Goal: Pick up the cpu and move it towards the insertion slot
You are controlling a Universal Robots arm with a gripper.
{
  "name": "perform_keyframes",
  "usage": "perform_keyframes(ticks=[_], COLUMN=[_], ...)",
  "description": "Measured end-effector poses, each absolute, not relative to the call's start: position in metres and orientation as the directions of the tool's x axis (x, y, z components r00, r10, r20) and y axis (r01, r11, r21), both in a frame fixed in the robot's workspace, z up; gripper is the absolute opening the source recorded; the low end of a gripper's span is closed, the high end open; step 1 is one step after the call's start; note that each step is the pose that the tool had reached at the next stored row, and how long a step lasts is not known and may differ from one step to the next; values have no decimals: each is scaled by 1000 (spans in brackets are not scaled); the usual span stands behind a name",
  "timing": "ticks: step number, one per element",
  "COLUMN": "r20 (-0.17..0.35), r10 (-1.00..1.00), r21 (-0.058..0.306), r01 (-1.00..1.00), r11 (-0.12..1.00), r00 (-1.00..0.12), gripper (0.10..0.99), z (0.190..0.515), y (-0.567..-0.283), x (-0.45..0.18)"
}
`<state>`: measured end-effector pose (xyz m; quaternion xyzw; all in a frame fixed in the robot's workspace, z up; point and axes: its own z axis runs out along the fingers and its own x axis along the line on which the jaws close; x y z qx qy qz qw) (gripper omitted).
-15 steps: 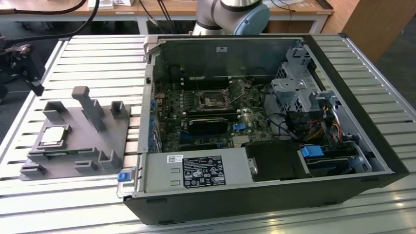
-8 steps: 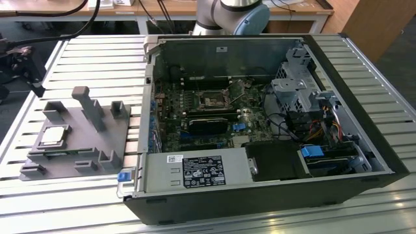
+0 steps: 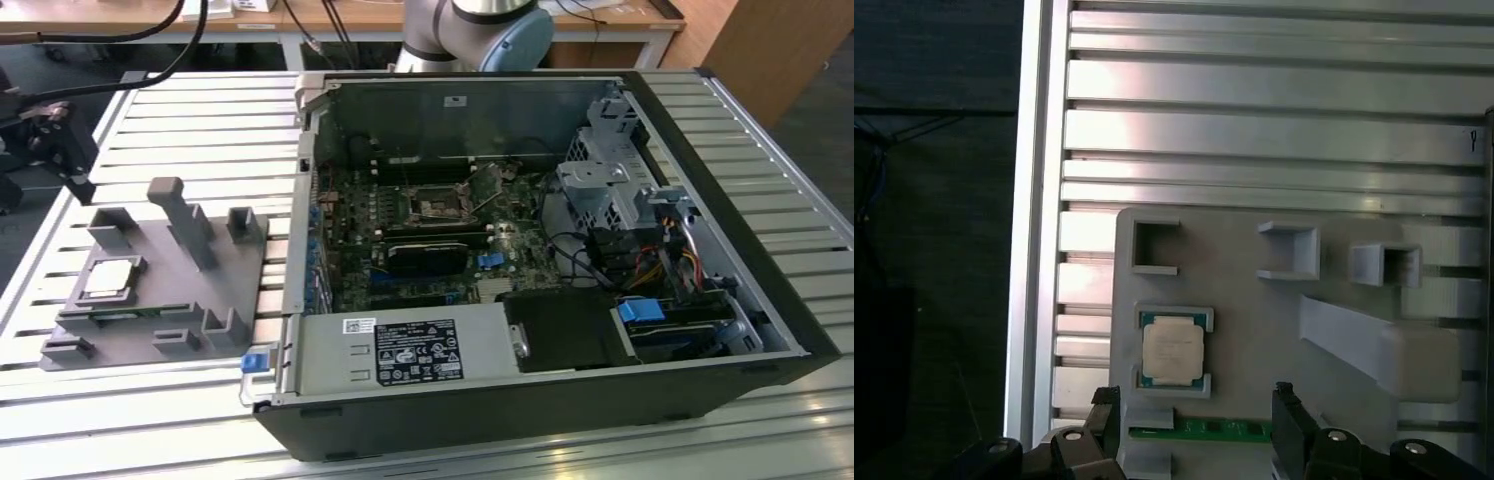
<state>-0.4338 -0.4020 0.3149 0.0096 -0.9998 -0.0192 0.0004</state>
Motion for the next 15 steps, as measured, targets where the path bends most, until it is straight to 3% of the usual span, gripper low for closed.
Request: perform_keyframes(ticks=[15], r20=[0], r10=[-21], r21=[38], r01=[-21], r11=[999], r00=[-1000], gripper=[706], z=[297], y=[-404], x=[-434])
